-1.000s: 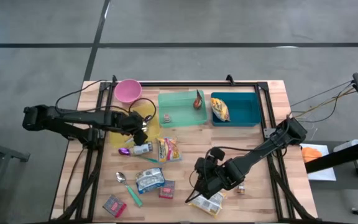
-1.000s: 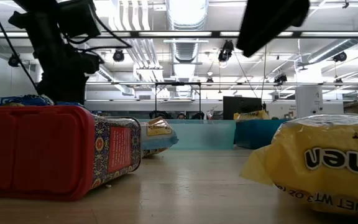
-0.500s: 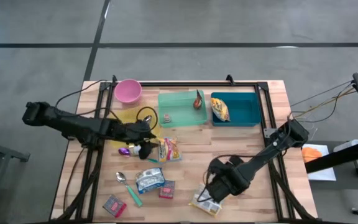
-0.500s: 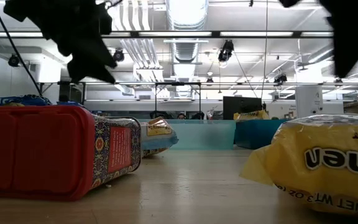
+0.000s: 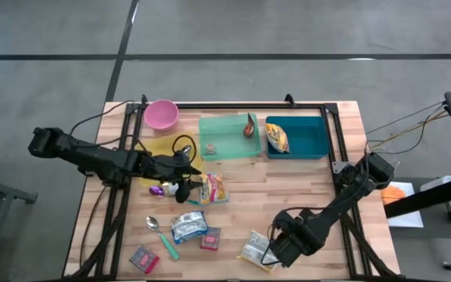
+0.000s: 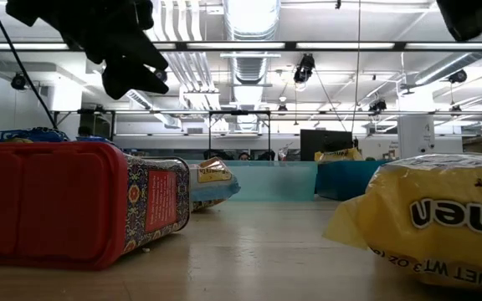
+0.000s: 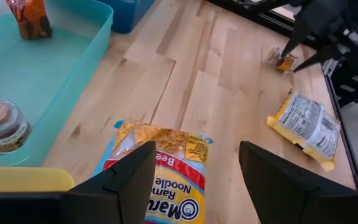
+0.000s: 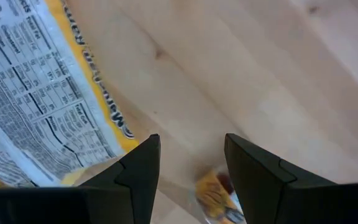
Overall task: Pick & Place Food Item
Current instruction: Put the yellow noodle pack into the blue bin
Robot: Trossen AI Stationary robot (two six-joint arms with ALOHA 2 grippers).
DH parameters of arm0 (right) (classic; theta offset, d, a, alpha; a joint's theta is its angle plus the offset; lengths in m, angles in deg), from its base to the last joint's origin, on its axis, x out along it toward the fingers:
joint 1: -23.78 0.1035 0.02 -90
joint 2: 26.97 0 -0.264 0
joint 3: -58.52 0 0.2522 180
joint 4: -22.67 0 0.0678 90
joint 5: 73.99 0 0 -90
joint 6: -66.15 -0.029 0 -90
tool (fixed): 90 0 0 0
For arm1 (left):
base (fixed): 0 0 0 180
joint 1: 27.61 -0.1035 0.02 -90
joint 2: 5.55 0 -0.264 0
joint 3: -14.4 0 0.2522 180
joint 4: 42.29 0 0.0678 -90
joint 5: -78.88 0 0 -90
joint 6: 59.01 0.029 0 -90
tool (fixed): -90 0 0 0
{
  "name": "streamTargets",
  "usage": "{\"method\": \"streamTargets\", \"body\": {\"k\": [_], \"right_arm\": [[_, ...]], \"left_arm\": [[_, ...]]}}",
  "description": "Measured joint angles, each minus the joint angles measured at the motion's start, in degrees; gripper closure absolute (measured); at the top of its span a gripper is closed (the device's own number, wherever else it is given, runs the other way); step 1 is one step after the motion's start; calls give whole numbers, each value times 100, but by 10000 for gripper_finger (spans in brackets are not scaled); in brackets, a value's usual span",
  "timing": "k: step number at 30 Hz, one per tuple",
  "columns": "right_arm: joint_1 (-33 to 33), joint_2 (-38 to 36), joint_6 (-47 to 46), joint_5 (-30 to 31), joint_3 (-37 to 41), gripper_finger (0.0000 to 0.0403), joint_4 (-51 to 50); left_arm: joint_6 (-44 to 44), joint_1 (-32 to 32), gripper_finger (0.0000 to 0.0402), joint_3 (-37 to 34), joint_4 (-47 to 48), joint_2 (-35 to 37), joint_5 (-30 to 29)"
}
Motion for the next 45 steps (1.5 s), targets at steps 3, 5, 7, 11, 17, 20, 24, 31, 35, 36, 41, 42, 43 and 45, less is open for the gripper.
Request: {"method": "streamTargets", "body": {"k": [3, 5, 7, 11, 17, 20, 24, 31, 35, 36, 41, 42, 43, 45], "right_arm": [[-2, -25, 136, -88, 396, 225, 763], [-2, -35, 337, -193, 661, 225, 1417], [-3, -41, 450, -336, 886, 225, 1955], [12, -180, 500, -397, 1227, 225, 2427], [79, -617, 182, -238, 1629, 225, 2674], [137, -859, 194, -148, 1829, 225, 3270], [230, -1110, 356, 190, 2015, 225, 3859], [236, -1129, 329, 273, 2216, 225, 3844], [236, -1080, 181, 272, 2308, 225, 3832], [236, -1080, 180, 291, 2310, 225, 3845], [236, -1080, 168, 446, 2310, 225, 3863], [236, -1080, 165, 487, 2311, 225, 3892], [236, -1080, 168, 500, 2312, 225, 3945], [236, -1080, 170, 514, 2312, 225, 3991]], "left_arm": [[-1, 0, 161, 0, 0, 0, -1], [-2, 0, 161, 0, 1, 0, -1], [-2, 0, 161, 0, 0, 0, -1], [-2, 0, 161, 0, 9, 0, -1], [-2, 0, 161, 0, 45, 0, 1], [-3, 0, 161, 0, 84, 0, 1], [-4, -2, 161, 0, 133, 0, 1], [-4, -2, 161, 0, 157, 0, 1], [-6, -2, 161, 0, 158, 0, 1], [-6, -2, 161, 0, 157, 0, 1], [-7, -2, 161, 0, 157, 0, 1], [-7, -2, 161, 0, 160, 0, 1], [-7, -2, 161, 0, 160, 0, 1], [-23, -2, 161, 0, 165, 0, 1]]}}
